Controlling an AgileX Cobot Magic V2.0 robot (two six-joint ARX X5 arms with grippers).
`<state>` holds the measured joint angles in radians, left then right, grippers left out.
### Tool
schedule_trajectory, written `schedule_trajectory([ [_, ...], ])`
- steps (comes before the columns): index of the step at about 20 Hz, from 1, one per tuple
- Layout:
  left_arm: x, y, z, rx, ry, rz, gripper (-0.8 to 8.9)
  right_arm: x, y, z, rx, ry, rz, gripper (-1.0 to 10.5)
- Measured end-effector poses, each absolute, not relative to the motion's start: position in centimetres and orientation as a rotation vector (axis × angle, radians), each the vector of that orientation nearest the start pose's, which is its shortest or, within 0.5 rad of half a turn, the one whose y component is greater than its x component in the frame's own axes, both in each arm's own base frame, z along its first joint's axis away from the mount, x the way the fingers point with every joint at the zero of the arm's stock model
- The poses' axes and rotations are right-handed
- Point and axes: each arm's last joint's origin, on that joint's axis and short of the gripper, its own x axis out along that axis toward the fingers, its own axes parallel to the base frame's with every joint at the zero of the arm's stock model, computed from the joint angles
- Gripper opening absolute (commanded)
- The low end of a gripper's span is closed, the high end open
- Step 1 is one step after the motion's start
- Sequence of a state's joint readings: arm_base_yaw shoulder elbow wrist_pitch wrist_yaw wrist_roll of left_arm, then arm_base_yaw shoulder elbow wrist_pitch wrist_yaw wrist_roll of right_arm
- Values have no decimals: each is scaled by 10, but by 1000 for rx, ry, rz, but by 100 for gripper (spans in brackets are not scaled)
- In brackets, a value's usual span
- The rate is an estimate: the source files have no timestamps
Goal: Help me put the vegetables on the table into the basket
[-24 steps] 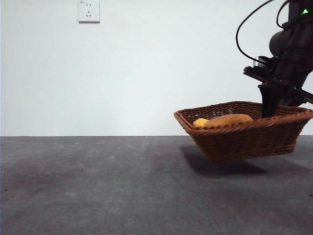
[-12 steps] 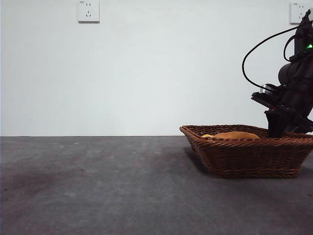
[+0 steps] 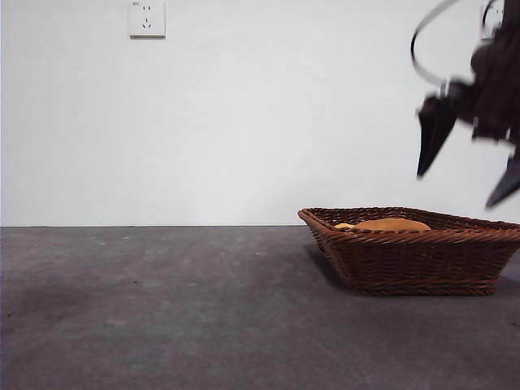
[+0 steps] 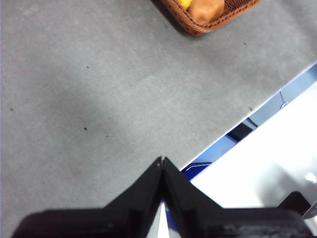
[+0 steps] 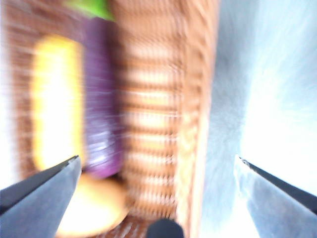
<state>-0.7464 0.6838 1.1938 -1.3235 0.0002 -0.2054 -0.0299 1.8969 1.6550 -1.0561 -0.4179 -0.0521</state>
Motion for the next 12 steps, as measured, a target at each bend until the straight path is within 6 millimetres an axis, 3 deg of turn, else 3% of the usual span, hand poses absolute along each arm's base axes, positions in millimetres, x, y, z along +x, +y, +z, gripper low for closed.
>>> schedule_trajectory([
  [2,49,-45,372,152,829,-635,-8,359,0,299,194,1207,319,750],
  [3,49,-45,372,169,822,-643,-8,346,0,317,164,1171,292,689],
  [5,49,-45,372,198,813,-656,-7,318,-1,352,110,1080,240,309],
  [6,49,-45,372,218,805,-658,-7,298,0,373,86,1013,222,-26],
  [9,50,-44,372,276,781,-637,-4,234,1,423,49,838,186,-16],
  [12,50,-44,372,290,776,-639,-4,168,2,448,51,765,176,-2],
])
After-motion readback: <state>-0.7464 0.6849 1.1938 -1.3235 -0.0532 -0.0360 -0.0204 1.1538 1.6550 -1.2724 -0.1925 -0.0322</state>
